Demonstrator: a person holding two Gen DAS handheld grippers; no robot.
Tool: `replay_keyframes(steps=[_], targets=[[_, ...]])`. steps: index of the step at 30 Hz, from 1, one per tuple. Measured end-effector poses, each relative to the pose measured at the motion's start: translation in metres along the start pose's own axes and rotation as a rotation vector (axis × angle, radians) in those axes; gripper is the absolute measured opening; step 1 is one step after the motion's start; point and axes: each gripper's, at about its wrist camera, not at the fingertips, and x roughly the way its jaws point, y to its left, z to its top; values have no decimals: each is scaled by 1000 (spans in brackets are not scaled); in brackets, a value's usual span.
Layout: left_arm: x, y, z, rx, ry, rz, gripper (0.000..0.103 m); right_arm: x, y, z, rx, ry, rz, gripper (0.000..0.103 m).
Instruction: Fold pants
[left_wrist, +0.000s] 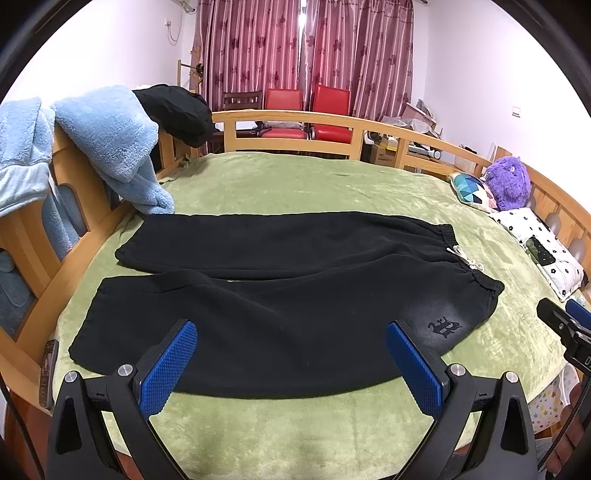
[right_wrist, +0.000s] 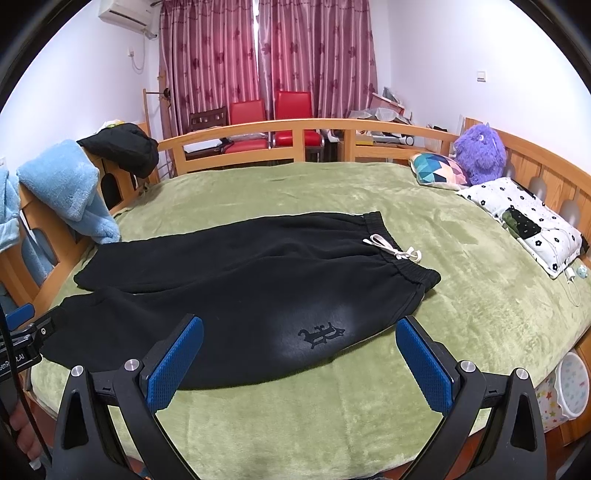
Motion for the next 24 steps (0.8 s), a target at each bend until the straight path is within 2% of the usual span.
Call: replay_keyframes(steps=[24], targets=[[-1, 1, 0, -2, -1, 1, 103, -1, 0, 2, 4, 1, -2, 102]])
